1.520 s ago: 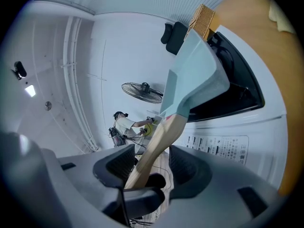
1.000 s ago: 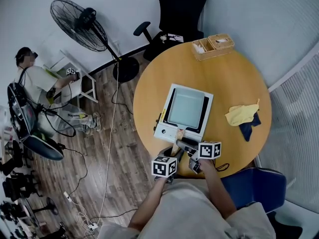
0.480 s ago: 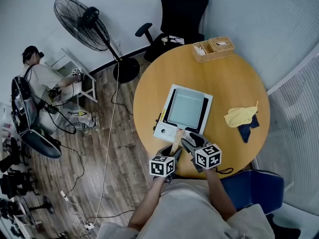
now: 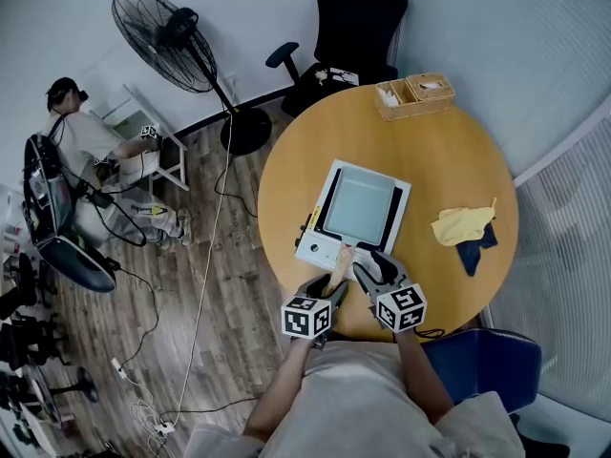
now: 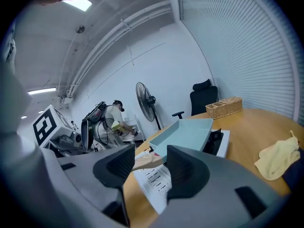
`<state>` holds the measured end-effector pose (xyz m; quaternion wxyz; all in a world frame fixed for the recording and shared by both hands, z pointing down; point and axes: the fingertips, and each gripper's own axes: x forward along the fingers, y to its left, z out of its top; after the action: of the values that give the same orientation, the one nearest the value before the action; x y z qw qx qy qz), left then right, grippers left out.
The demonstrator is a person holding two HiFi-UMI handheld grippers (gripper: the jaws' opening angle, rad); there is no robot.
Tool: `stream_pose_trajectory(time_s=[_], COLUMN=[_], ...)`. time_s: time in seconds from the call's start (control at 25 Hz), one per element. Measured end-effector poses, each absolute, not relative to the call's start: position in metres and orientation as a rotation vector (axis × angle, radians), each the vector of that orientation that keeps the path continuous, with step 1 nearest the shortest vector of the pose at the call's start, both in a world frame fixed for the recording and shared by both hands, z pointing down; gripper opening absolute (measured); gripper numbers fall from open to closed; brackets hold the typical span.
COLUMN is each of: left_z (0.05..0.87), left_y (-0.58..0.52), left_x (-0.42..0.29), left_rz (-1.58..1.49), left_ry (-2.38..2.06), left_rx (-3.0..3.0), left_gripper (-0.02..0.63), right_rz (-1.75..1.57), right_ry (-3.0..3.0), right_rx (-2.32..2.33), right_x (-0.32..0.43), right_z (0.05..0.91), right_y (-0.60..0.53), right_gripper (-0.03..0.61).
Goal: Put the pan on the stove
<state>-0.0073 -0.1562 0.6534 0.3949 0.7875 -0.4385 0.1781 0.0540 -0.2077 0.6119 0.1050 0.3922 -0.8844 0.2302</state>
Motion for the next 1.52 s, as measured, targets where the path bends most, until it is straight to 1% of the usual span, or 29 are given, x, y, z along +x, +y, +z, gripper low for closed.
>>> stream_pose_trajectory(time_s=[0.2, 0.48, 0.64, 0.96, 1.52], left_z=[0.648, 0.599, 0.584, 0.574, 0.587], left_y=[-0.157, -0.174, -0.177, -0.181, -0.189], left_x=[-0.014, -0.021, -0.023, -0.028, -0.03], left_rz=[0.47, 0.318, 0.263, 0.294, 0.303], left_ry=[-1.173, -1.299, -1.341, -1.44, -1.412], left_rx=[2.034, 2.206, 2.23, 2.294, 2.306], left_gripper=[0.212, 0.212, 0.212, 0.212, 0.212], right_rz=[0.68, 0.687, 0.691, 0.705, 0.622], right_ry=[-2.608, -2.607, -2.613, -2.626, -2.597], right_rx=[1.133, 1.117, 1.119, 1.135, 1.101], right_x=[0.053, 0.052, 0.053, 0.059, 0.059], right_z=[0.616, 0.618, 0.615, 0.611, 0.621], right_y=[-0.205, -0.206, -0.206, -0.205, -0.221], right_gripper=[0.215, 0.215, 0.215, 0.212, 0.21])
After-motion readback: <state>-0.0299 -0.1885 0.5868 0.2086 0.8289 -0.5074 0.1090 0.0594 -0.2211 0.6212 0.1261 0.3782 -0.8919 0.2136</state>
